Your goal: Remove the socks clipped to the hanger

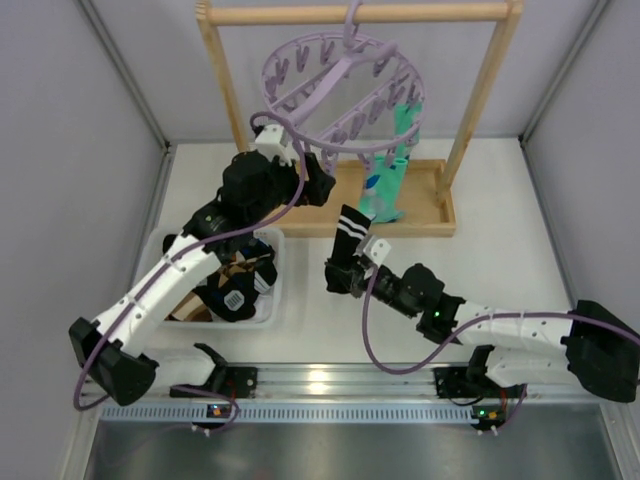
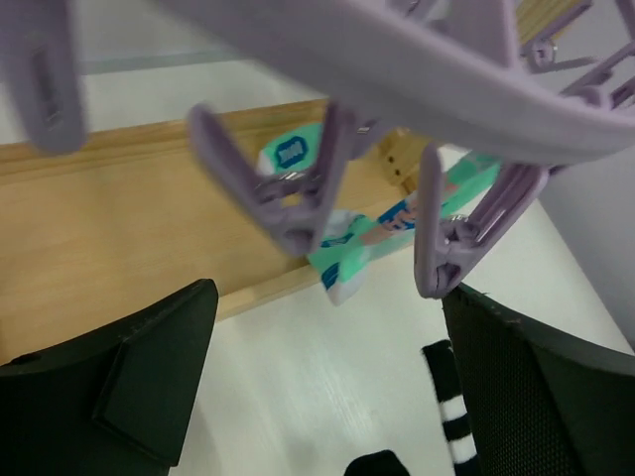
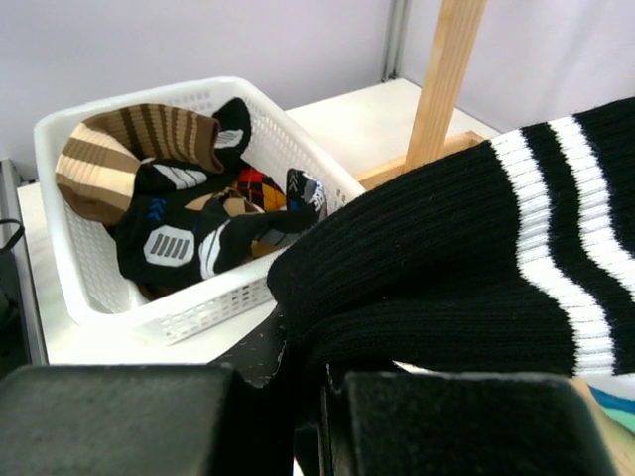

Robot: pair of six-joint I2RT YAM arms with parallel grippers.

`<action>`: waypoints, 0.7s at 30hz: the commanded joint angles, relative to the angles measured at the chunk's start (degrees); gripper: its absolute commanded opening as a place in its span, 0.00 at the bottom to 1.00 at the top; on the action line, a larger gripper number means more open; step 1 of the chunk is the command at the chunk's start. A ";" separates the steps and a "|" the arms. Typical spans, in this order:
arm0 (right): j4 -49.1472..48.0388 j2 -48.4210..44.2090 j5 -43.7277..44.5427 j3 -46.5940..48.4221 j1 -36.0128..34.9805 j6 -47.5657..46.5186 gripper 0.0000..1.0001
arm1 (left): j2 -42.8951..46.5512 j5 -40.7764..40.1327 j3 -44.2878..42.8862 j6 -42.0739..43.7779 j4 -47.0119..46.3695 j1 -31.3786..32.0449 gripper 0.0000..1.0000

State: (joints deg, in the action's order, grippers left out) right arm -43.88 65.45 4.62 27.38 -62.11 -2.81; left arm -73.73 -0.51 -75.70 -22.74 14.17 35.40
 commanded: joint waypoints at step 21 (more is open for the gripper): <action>30.60 33.84 -13.76 53.52 -4.86 8.61 0.00 | 35.67 -57.92 0.91 2.87 31.70 -0.42 0.98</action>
State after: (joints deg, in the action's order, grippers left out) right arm -19.38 93.58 -5.50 71.26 -63.83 6.28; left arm -40.18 -51.66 -71.79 -22.79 44.47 35.22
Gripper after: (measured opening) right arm 0.025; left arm 0.984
